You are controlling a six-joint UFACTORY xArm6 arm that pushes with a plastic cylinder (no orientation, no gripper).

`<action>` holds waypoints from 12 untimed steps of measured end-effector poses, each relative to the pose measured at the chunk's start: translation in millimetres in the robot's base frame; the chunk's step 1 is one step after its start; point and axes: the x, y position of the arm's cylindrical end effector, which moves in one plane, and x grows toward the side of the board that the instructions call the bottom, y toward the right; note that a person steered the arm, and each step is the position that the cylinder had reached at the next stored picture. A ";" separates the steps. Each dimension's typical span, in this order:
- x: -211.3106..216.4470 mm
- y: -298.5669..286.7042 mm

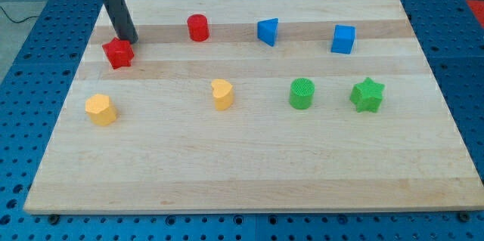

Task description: Group up the red blocks at the top side of the yellow hexagon

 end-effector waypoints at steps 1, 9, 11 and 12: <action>-33.4 18.3; 17.6 93.0; 41.2 80.3; 41.3 47.0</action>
